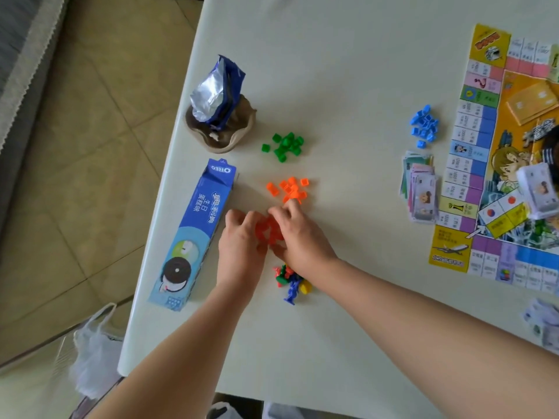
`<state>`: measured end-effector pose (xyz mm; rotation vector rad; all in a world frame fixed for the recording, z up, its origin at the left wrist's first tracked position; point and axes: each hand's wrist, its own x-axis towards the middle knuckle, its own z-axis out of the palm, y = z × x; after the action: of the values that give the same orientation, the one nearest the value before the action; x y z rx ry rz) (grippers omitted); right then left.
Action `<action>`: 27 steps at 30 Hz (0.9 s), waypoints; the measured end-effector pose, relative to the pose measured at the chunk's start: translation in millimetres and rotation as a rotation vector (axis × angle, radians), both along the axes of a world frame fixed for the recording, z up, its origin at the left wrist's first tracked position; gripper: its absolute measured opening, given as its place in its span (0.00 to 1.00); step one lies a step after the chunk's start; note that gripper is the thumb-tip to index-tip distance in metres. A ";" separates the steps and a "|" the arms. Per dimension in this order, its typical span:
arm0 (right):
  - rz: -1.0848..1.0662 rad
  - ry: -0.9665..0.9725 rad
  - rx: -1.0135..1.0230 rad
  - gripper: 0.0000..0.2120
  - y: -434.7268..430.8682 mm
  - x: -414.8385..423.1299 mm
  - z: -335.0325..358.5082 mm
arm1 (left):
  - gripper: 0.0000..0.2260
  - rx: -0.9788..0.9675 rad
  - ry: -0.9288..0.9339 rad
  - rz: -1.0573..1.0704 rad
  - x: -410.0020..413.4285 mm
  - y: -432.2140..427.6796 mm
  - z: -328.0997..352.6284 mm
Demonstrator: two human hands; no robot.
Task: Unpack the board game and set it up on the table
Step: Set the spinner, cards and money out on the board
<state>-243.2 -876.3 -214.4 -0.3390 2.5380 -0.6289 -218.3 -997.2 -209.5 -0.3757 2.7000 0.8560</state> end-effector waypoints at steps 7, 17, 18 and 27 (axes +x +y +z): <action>-0.026 0.073 -0.040 0.09 4.0 -1.5 -4.1 | 0.07 0.034 0.015 0.016 -0.2 -4.7 -6.1; -0.665 -0.303 -0.446 0.05 25.1 3.7 7.2 | 0.05 0.348 -0.057 0.386 2.1 -4.7 -4.6; -0.746 -0.393 -0.510 0.06 26.3 4.6 9.2 | 0.05 0.451 -0.087 0.488 4.0 -3.1 -1.4; -1.104 -0.609 -0.685 0.13 40.2 6.3 14.1 | 0.13 1.167 -0.245 1.021 12.2 -5.4 17.7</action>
<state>-236.9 -836.1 -200.3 0.9691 1.6602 -1.6729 -206.1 -1002.6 -191.7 -1.3908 1.2469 2.1784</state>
